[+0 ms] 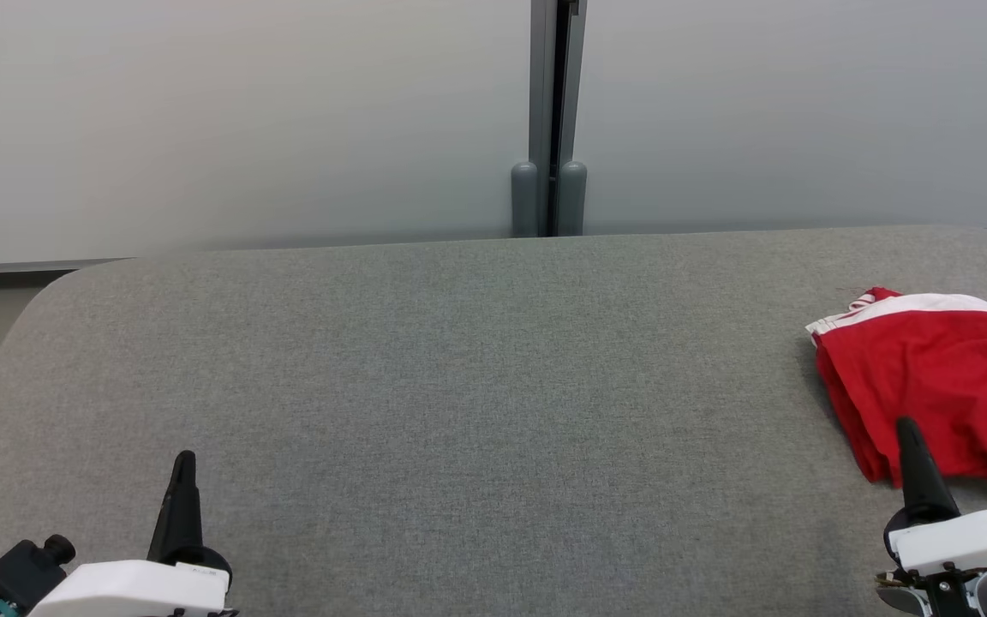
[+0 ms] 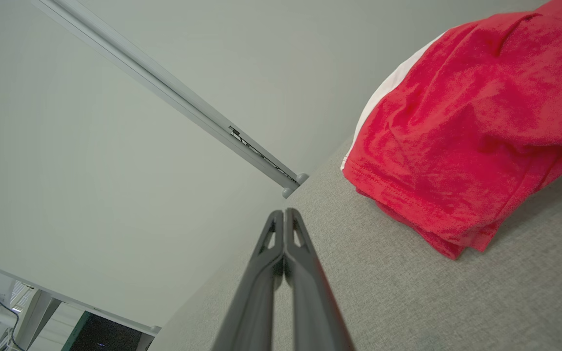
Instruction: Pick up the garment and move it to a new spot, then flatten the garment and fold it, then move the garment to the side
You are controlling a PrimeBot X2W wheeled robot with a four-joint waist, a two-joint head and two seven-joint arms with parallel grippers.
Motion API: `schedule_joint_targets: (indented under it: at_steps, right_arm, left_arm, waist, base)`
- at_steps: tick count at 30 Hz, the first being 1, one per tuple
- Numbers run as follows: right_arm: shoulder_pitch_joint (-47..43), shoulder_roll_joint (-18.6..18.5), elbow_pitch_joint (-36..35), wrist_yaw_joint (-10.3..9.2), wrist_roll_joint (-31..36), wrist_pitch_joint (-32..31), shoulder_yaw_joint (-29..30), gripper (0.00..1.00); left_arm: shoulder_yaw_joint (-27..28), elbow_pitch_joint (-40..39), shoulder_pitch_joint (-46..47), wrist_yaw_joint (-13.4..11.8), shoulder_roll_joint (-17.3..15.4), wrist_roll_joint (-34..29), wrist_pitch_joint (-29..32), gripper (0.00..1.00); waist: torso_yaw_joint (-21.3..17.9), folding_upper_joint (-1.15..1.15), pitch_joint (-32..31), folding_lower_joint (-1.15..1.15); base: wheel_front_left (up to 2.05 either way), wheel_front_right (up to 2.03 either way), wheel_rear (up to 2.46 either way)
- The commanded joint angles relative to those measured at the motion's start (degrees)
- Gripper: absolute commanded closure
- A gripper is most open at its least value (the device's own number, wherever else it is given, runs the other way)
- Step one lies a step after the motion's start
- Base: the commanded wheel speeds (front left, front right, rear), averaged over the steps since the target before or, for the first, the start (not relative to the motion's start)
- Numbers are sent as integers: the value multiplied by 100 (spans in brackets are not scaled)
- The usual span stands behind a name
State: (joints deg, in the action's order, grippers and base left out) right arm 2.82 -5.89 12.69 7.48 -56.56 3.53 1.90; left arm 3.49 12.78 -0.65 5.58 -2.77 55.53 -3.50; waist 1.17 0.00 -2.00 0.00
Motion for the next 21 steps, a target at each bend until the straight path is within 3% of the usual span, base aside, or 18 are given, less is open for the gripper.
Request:
schedule_joint_targets:
  at_steps: [1,21]
  right_arm:
    - [134,-23,-36,1,-167,-44,54,100]
    - [222,84,14,2,-1304,-365,198,100]
  left_arm:
    - [43,-47,186,45,-31,170,48,100]
    - [136,9,371,103,-28,1342,370,100]
  waist:
    - [-2,0,4,0]
    - [-33,0,60,0]
  base:
    - [0,0,0]
    - [0,0,0]
